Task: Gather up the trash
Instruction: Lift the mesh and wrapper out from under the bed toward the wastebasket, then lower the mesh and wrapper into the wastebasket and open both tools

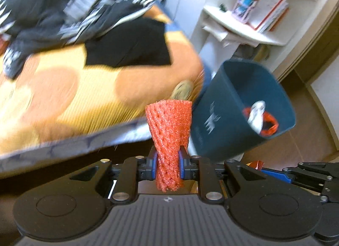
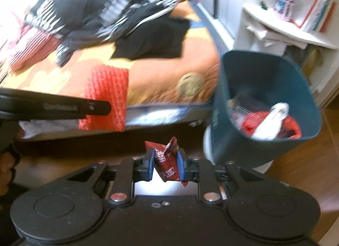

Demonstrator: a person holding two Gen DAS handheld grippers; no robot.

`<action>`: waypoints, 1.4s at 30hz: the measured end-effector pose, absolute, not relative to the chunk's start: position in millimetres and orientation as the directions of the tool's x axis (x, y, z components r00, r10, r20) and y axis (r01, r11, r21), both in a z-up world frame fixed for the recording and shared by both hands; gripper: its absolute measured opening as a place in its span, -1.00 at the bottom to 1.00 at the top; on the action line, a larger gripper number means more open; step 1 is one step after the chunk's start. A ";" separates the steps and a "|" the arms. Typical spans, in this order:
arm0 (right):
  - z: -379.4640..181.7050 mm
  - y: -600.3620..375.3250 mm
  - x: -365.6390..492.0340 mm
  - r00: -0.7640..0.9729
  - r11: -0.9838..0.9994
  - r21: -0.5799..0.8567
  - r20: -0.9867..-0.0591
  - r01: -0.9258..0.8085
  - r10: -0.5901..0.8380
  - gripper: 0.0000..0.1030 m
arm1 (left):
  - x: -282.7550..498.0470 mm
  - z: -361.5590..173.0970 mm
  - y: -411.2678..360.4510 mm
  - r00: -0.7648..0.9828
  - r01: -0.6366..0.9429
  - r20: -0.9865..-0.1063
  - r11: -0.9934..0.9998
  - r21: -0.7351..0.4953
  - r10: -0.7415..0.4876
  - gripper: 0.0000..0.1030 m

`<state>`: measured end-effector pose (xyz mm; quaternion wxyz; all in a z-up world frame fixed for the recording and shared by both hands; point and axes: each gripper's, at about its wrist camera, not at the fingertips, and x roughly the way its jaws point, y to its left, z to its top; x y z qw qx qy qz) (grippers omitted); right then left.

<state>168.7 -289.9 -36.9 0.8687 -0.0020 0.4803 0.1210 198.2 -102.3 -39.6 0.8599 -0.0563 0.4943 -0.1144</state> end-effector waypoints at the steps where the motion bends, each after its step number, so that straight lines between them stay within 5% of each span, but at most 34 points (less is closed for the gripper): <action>1: -35.9 -296.3 173.8 0.518 0.973 0.107 -0.832 -0.202 0.199 -0.58 | 206.7 -33.0 -110.6 0.494 0.153 -0.832 0.967 -0.204 -0.254 -0.64; 13: -41.0 -376.5 236.5 0.569 0.997 0.044 -0.819 -0.066 0.073 -0.58 | 295.6 -13.9 -221.3 0.481 0.314 -0.821 0.935 -0.166 -0.307 -0.64; 26: -96.6 -442.4 275.2 0.508 0.993 0.089 -0.860 0.079 0.037 -0.57 | 348.2 -92.9 -309.4 0.319 0.398 -0.898 0.903 -0.163 -0.303 -0.64; 35: -112.2 -455.9 267.5 0.500 0.985 0.123 -0.865 0.120 0.047 -0.36 | 342.9 -130.3 -329.9 0.273 0.445 -0.926 0.888 -0.119 -0.261 -0.62; 42: -93.7 -456.5 242.3 0.548 0.985 0.127 -0.836 0.116 0.043 -0.29 | 329.1 -121.6 -326.7 0.271 0.448 -0.920 0.883 -0.141 -0.284 -0.16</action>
